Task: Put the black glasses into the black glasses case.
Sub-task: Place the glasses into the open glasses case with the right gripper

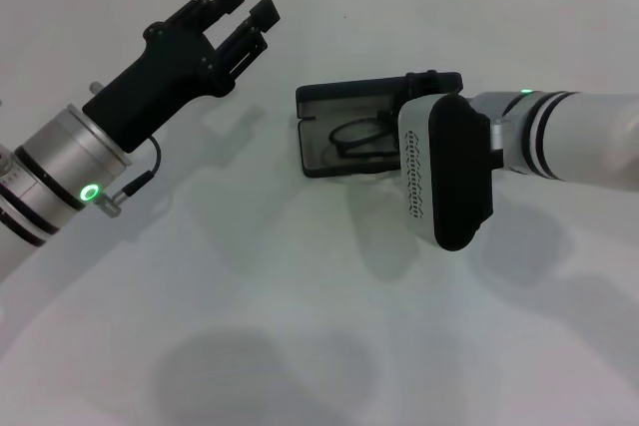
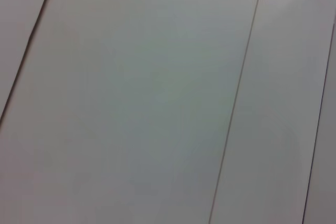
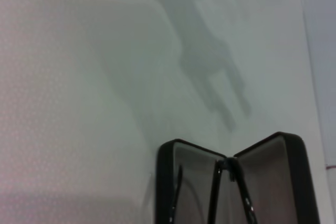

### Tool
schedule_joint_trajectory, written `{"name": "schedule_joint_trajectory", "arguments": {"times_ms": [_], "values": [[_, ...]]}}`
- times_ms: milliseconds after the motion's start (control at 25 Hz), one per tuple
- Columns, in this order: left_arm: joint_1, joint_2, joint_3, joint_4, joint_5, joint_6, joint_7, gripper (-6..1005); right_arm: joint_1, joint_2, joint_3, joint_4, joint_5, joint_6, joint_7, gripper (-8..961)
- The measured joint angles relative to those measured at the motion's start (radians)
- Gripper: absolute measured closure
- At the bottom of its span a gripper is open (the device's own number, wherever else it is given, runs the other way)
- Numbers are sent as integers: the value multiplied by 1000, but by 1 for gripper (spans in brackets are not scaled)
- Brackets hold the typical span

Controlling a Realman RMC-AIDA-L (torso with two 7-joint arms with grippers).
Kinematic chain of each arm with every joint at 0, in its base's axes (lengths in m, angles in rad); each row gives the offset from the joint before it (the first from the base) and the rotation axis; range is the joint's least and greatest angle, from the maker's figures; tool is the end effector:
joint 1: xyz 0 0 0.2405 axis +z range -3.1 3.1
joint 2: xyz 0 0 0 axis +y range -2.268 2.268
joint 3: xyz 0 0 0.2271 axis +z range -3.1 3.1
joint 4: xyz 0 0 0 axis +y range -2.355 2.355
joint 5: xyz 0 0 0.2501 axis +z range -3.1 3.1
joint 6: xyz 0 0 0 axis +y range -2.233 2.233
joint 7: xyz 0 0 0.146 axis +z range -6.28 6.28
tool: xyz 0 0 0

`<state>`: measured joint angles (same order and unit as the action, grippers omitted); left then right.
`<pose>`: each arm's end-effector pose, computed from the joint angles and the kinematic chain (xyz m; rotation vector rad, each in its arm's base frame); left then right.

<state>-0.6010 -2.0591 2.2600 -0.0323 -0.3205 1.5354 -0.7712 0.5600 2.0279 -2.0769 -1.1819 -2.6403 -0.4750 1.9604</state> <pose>-0.2629 0.3375 -0.0296 -2.0861 -0.5766 -1.2570 0.1084 0.3896 -0.1157 -2.3872 -0.7437 -0.3817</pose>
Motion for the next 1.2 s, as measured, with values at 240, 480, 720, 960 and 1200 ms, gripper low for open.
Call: {"name": "schedule_joint_trajectory", "arguments": {"times_ms": [240,480,720,960,1200], "values": [[-1,1,1,0,5,0,0,437,-2,0,-18,18,-1,36,0,879],[0,-1,1,0,14,0,1,437,-15,0,-47,40,-10,107,-4,876],[2,2,1,0,14,1,-1,437,-30,0,-62,48,-12,152,-9,873],[0,0,1,0,23,1,-1,437,-71,0,-71,54,-44,230,-9,870],[0,1,1,0,24,1,-2,438,-102,0,-90,49,-77,280,-9,867]]}}
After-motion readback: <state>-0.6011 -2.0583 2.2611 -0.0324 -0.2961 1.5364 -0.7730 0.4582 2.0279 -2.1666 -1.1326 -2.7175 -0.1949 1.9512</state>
